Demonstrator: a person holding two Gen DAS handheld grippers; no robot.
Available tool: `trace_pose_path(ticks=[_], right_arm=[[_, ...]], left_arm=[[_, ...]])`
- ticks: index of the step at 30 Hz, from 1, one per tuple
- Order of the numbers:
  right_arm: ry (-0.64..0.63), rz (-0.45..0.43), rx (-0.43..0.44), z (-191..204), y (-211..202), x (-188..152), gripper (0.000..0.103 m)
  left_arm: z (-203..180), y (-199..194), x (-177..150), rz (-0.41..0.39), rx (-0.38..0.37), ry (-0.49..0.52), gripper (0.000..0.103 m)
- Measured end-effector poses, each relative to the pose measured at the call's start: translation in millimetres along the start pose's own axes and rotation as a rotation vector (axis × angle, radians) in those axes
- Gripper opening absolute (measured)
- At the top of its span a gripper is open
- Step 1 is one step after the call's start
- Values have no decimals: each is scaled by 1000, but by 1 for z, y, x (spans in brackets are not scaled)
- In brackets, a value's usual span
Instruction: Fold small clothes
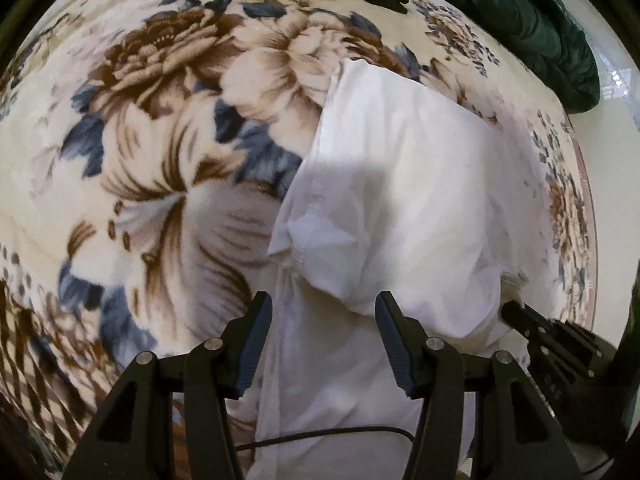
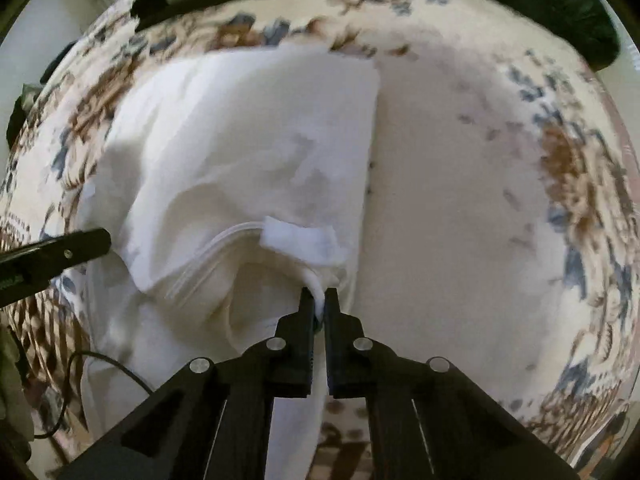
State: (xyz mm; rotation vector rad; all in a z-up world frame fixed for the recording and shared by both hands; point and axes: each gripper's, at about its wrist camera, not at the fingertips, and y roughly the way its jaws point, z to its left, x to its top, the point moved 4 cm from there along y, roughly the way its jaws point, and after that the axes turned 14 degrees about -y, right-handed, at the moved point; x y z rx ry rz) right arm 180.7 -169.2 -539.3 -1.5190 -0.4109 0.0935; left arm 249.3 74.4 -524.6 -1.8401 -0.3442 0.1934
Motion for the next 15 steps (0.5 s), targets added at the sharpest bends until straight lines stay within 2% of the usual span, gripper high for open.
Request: trace_pose_path(ticks=[4, 10, 12, 15], right_arm=[[-39, -47, -27, 4, -18, -14, 4], [-80, 36, 22, 17, -1, -32, 4], [-57, 73, 30, 11, 7, -32, 5], [57, 108, 118, -6, 5, -32, 14]], left_arm=[[2, -4, 1, 5, -28, -36, 51], [11, -9, 11, 3, -49, -87, 51], [12, -12, 15, 3, -65, -99, 51], [11, -18, 23, 5, -93, -102, 51]])
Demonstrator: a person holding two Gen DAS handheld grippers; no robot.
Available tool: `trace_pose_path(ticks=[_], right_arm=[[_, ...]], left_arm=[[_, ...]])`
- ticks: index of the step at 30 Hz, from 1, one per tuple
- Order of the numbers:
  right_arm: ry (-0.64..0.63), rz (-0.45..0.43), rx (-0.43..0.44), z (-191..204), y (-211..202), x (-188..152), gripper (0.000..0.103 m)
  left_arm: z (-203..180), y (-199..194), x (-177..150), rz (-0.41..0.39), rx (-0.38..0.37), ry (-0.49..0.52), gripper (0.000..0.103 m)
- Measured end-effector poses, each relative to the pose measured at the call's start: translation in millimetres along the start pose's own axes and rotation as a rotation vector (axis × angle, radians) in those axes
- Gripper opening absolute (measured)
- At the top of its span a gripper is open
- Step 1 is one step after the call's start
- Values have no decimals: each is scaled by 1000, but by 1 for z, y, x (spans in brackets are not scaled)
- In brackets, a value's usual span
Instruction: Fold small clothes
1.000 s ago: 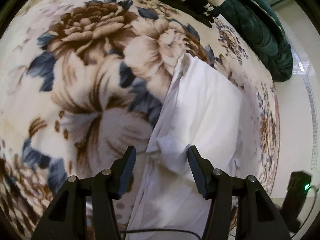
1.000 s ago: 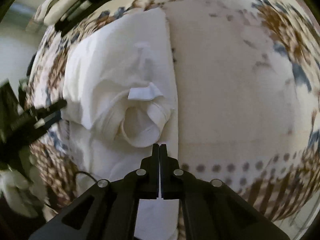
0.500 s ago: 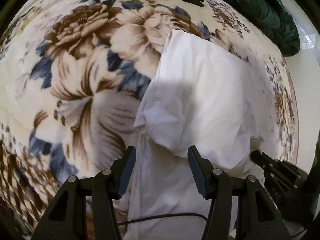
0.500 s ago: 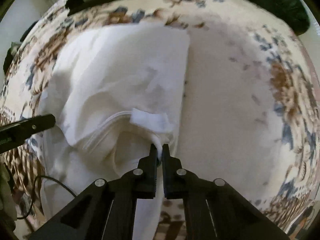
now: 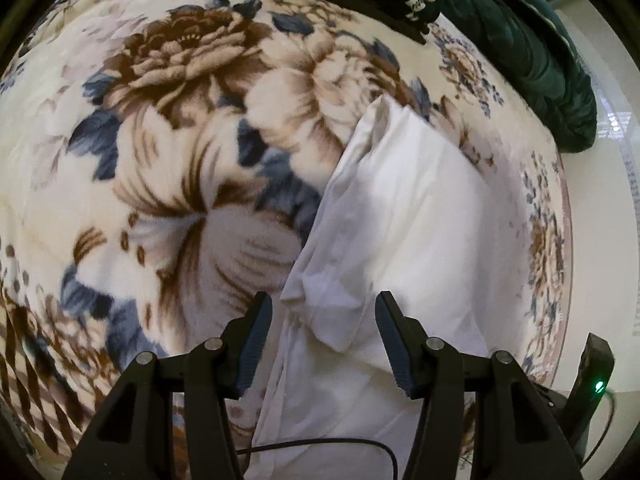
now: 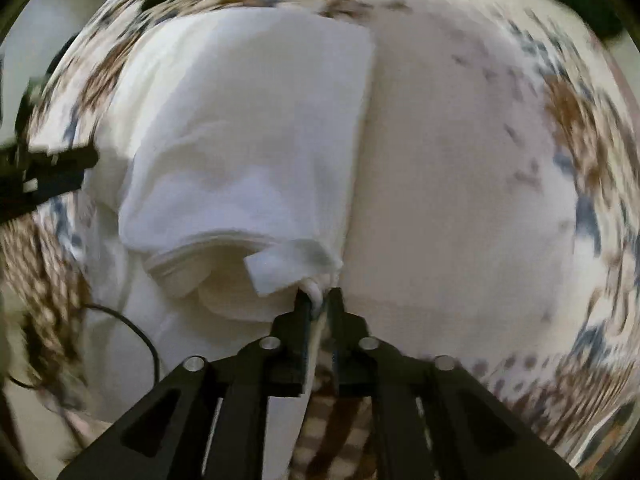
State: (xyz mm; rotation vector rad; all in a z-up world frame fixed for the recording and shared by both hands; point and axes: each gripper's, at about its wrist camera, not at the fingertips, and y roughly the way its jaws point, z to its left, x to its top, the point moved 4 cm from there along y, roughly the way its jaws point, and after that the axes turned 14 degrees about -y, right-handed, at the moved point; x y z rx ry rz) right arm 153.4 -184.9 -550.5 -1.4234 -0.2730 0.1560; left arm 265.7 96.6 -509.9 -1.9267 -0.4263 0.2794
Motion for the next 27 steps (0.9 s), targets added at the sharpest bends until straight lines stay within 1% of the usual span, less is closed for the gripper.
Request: trace_pose_path(ticks=[1, 3, 5, 6, 7, 8, 10, 11, 12, 13, 14, 15, 17, 19, 21, 23, 24, 25, 26, 27], right_arm=[[59, -21, 50, -9, -9, 0, 14], [161, -69, 106, -26, -25, 0, 21], [299, -136, 216, -46, -37, 3, 38], [373, -163, 269, -57, -36, 7, 43], [404, -176, 303, -63, -33, 12, 44], [431, -183, 355, -71, -21, 24, 44], [440, -165, 380, -77, -2, 42, 44], [443, -138, 412, -79, 13, 53, 44], [450, -117, 422, -79, 24, 60, 44], [439, -124, 410, -80, 27, 70, 41], [411, -155, 367, -79, 22, 77, 14], [388, -175, 340, -78, 17, 81, 4], [331, -212, 299, -74, 4, 93, 2], [305, -231, 274, -74, -5, 101, 2], [314, -225, 267, -80, -4, 109, 2], [321, -201, 253, -83, 4, 111, 2], [321, -193, 258, -86, 5, 110, 2], [314, -169, 272, -84, 9, 113, 2], [315, -141, 270, -84, 12, 113, 2], [322, -132, 264, -86, 12, 110, 3]], left_arm=[[-4, -3, 5, -2, -22, 7, 51], [-12, -5, 13, -4, -52, 30, 51], [-21, -2, 27, -3, -82, 49, 51], [-24, 3, 33, 2, -86, 57, 51], [-29, 13, 41, 18, -90, 65, 51], [-30, 20, 47, 25, -89, 63, 51], [-34, 34, 57, 52, -110, 58, 51], [-36, 41, 62, 65, -124, 52, 49], [-36, 43, 64, 61, -131, 49, 48], [-38, 42, 65, 51, -155, 47, 39], [-39, 39, 67, 41, -177, 48, 18], [-39, 37, 68, 31, -171, 54, 15], [-40, 32, 68, 5, -182, 62, 13], [-38, 34, 68, 9, -178, 51, 12], [-33, 40, 69, 24, -171, 26, 13], [-33, 42, 72, 36, -165, 19, 14], [-33, 42, 73, 43, -156, 18, 17], [-34, 40, 74, 51, -151, 16, 18], [-34, 37, 75, 47, -130, 20, 28], [-35, 31, 76, 32, -103, 30, 38]])
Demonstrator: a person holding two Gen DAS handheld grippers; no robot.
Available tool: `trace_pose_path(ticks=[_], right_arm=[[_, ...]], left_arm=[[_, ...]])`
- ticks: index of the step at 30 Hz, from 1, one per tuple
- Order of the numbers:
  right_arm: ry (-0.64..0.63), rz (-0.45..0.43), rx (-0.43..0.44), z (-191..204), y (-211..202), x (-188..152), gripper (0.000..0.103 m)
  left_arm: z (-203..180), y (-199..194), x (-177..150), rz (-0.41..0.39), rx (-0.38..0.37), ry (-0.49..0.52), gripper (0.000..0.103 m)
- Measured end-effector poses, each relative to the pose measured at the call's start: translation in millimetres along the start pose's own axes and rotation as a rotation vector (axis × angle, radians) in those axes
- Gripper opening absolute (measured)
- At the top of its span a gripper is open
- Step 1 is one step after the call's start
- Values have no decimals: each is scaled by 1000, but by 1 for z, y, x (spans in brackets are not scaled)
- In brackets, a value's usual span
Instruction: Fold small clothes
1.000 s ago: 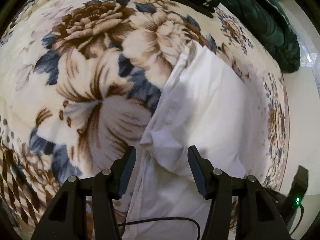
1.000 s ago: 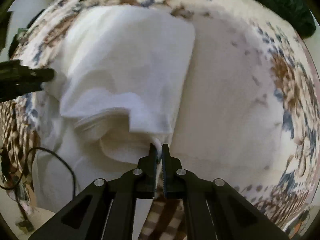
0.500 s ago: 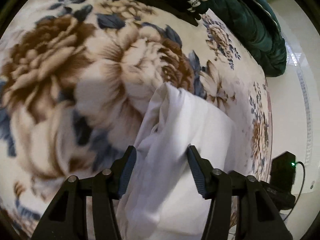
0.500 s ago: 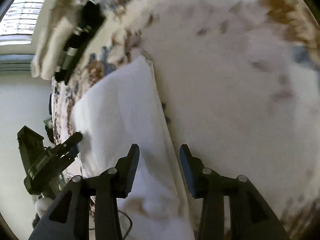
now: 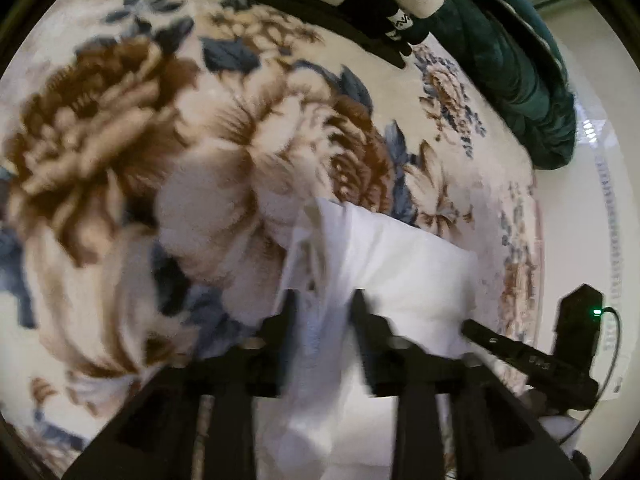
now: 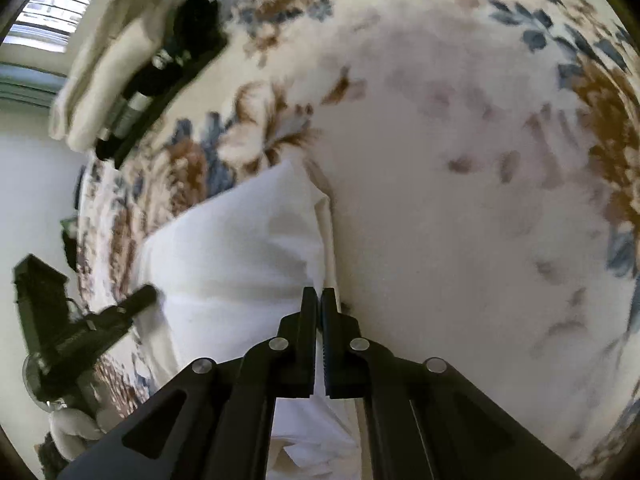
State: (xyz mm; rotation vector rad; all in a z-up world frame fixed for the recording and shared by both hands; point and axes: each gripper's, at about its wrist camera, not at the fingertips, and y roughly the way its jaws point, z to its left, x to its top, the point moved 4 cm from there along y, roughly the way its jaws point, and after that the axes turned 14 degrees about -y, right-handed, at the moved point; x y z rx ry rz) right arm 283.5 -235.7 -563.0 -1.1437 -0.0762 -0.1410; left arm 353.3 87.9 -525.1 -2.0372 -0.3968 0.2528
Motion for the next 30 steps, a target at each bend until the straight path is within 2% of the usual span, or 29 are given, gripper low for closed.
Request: trace_pose_path(ticks=[2, 3, 7, 10, 12, 14, 17, 18, 19, 20, 21, 22, 23, 27, 30], right_arm=[[-8, -28, 2, 3, -12, -2, 5], [-24, -33, -14, 8, -18, -6, 5], [-125, -13, -44, 35, -25, -34, 5], [-200, 35, -101, 45, -14, -58, 5], [-227, 85, -142, 45, 1, -76, 5], [-223, 112, -150, 42, 12, -87, 5], [-182, 83, -133, 39, 4, -87, 5], [-165, 77, -127, 40, -1, -88, 7], [-140, 67, -115, 39, -8, -90, 19], [-104, 50, -96, 40, -21, -95, 38], [-84, 43, -87, 39, -28, -98, 47], [-54, 32, -72, 41, -41, -108, 54], [-39, 32, -65, 42, -48, -117, 54], [34, 94, -48, 43, -62, -169, 54], [94, 175, -7, 37, -49, -216, 54]], left_arm=[[-5, -13, -5, -32, 18, 37, 47], [-7, -17, -11, -39, 27, 53, 49], [-6, -16, -43, -45, 100, 116, 49], [10, 6, -67, 1, 164, 122, 49], [22, 15, -73, 18, 157, 96, 49], [30, 15, -73, 18, 118, 55, 49], [27, -5, -73, -1, 47, 32, 49], [26, -13, -75, -7, 29, 34, 49], [25, -22, -78, -12, 11, 37, 49], [26, -34, -84, -15, 0, 46, 50], [28, -41, -89, -15, 11, 50, 66], [34, -51, -98, -10, 44, 52, 76], [40, -57, -107, -3, 53, 51, 83], [72, -63, -153, 71, 74, -3, 83], [101, -52, -189, 142, 82, -72, 83]])
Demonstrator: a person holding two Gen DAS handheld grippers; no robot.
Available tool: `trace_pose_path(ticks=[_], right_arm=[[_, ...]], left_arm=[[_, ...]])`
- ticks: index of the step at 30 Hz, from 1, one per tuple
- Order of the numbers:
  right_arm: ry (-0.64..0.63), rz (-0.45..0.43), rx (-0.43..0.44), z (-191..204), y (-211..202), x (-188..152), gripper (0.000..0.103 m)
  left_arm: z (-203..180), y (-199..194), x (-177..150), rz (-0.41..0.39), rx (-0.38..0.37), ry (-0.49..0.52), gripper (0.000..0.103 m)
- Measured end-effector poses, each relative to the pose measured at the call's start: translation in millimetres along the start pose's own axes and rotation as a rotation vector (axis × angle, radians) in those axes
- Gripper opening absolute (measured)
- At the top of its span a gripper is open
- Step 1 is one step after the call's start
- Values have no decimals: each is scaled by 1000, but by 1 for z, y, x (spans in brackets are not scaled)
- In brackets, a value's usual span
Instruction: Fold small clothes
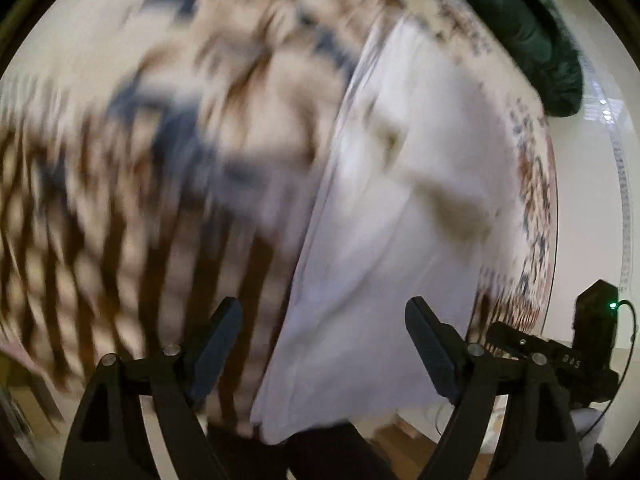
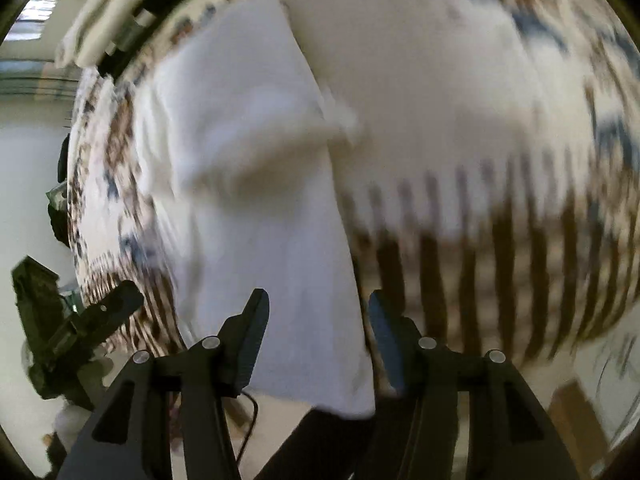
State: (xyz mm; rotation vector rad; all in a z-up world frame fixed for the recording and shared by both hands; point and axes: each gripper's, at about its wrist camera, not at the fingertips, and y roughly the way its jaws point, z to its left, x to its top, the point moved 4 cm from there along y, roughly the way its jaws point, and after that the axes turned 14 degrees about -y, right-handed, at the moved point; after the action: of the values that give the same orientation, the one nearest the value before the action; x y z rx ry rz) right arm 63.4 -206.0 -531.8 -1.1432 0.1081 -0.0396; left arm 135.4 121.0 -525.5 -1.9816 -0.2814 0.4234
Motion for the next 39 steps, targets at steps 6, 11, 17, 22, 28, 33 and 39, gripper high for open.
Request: trace_pose_path(ticks=[6, 11, 17, 22, 28, 33, 39], right_arm=[[91, 116, 112, -19, 62, -54, 54], [142, 100, 191, -21, 80, -70, 41], [140, 72, 284, -7, 65, -74, 10], [114, 24, 363, -1, 22, -64, 9], [85, -82, 465, 15, -40, -7, 9], [104, -187, 493, 16, -64, 74, 9], [212, -241, 504, -1, -33, 182, 13]], left_arm=[[26, 37, -44, 87, -11, -18, 81], [13, 28, -55, 50, -40, 29, 36], [-1, 9, -62, 53, -119, 17, 4], [-9, -27, -49, 34, -243, -90, 4], [-43, -77, -1, -40, -422, -190, 4], [-81, -77, 73, -144, -475, -208, 4], [-87, -45, 177, -194, -496, -315, 28]])
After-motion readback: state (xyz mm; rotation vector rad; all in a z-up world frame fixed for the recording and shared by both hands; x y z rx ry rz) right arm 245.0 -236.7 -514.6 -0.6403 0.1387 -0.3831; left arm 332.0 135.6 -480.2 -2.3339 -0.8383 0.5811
